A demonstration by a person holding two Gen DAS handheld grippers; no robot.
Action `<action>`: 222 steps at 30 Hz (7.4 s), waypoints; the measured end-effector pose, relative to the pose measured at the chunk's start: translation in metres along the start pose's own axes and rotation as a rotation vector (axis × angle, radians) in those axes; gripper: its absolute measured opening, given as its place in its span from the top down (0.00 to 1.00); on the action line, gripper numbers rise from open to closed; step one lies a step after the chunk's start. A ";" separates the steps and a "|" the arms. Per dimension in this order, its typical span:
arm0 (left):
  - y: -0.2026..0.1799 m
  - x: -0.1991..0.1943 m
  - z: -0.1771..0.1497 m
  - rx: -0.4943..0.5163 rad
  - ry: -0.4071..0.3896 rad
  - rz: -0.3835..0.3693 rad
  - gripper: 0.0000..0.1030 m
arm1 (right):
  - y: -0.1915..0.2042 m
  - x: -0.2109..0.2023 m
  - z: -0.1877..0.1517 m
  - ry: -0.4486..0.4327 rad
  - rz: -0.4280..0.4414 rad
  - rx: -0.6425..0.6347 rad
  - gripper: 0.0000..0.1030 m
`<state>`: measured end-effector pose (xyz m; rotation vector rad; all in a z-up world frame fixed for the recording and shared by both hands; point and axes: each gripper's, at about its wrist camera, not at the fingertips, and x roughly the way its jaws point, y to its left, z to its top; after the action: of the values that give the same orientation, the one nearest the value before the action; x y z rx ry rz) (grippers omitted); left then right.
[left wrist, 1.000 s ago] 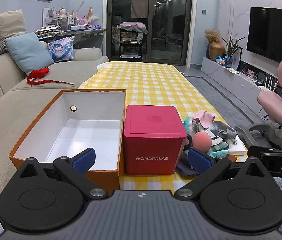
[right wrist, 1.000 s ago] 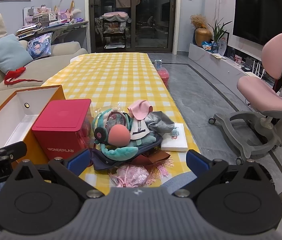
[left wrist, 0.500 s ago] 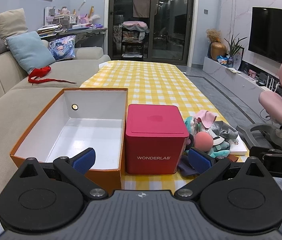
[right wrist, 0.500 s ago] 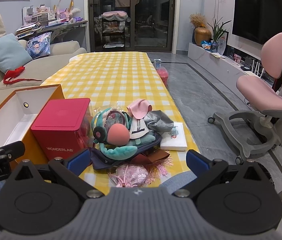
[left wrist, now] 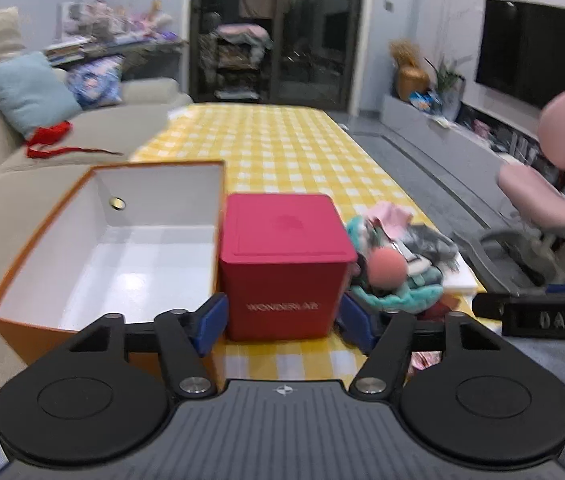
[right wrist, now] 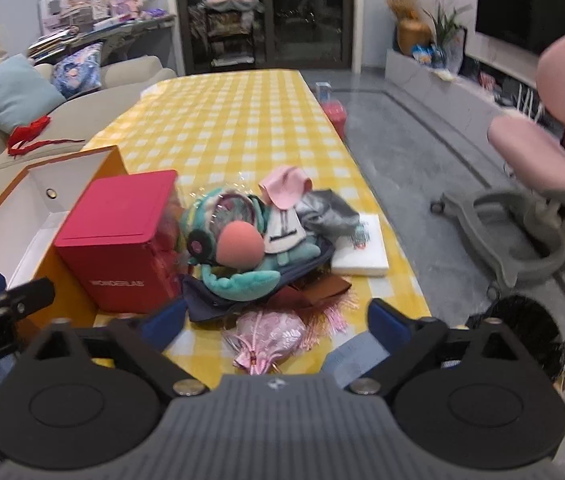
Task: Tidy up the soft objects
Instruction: 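Grasp the pink foam ball with the right tool while the left tool grasps the teal plush doll, then carry the pink ball with the right tool while the left tool carries the plush over the white box, then open the right tool to drop the ball while the left tool releases the plush into the box, then move both tools back to the pile of soft items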
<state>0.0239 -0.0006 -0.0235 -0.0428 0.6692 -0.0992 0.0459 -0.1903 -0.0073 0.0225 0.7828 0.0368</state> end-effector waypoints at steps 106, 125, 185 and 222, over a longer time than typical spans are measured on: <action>-0.096 0.131 0.163 0.474 0.383 -0.245 0.79 | -0.049 0.122 0.084 0.172 0.205 -0.268 0.56; -0.013 0.016 0.178 0.358 0.100 -0.093 0.79 | 0.007 0.036 0.111 0.000 0.244 -0.374 0.56; 0.163 0.097 0.052 -0.013 0.519 0.083 0.68 | 0.281 0.167 0.056 0.435 0.568 -1.077 0.50; 0.006 0.018 0.065 0.077 0.115 -0.159 0.46 | 0.047 0.039 0.056 0.051 0.250 -0.341 0.33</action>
<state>0.0790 0.0037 0.0162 -0.0168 0.7758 -0.2821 0.1118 -0.1417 0.0064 -0.2046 0.8126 0.4088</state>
